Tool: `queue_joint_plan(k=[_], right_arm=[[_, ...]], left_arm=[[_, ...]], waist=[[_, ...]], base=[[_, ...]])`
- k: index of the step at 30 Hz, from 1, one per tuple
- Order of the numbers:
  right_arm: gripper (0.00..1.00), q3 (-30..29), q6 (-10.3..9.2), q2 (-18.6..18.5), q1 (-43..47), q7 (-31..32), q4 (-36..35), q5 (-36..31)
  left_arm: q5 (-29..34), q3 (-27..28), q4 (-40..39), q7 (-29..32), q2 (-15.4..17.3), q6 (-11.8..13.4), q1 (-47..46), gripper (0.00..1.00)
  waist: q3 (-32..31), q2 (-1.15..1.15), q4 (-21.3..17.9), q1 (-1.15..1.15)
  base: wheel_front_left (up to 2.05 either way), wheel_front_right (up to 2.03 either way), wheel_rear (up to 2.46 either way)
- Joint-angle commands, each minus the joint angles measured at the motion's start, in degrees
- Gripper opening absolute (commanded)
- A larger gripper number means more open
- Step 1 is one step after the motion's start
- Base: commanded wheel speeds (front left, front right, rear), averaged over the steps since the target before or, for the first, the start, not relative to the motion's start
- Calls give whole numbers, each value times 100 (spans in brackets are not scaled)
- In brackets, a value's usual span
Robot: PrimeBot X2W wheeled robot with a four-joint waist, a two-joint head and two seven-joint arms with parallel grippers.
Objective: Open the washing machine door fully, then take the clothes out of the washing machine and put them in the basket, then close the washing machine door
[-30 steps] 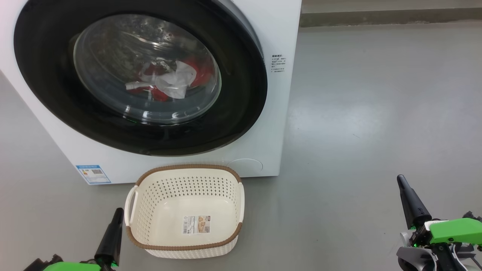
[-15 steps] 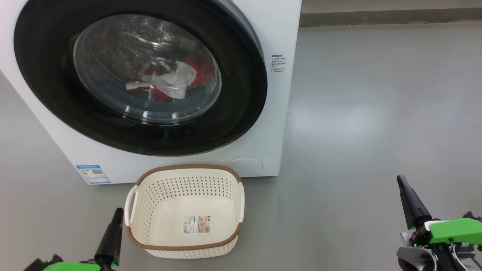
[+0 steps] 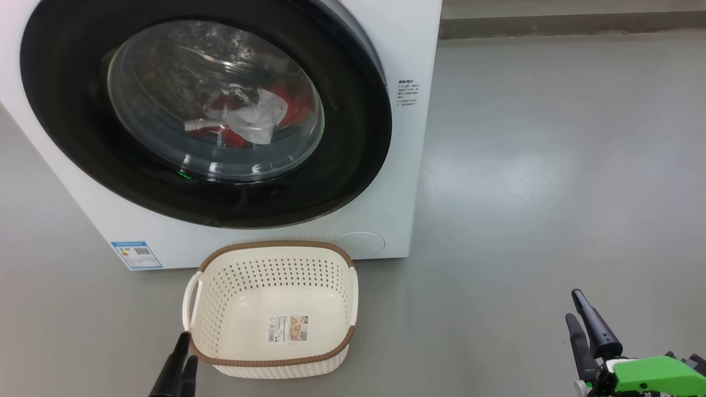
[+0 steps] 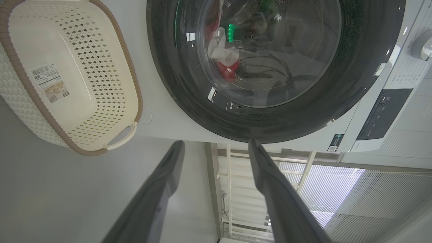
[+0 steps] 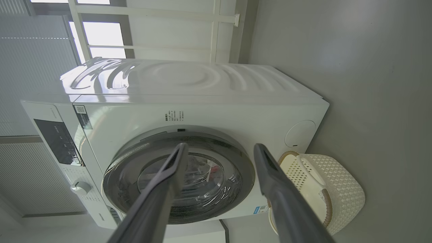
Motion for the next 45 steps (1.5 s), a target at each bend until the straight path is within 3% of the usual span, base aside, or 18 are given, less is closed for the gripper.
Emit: queue_joint_plan(k=[1, 20, 45], right_arm=[[100, 32, 0, -75, -146, -74, -196, -11], [100, 233, -1, -181, -33, -382, -352, -772], [100, 639, -1, -426, 20, -803, -473, -2416]], left_arm=[[83, -6, -196, -82, 66, -5, -128, 100], [1144, -63, -475, -384, 80, -11, -68, 100], [3473, -234, -830, -803, 95, 97, 10, 100]], waist=[[-8, 0, 6, 10], [4, 0, 32, 0], [48, 0, 1, 0]], base=[[0, 0, 0], [0, 0, 0], [0, 0, 0]])
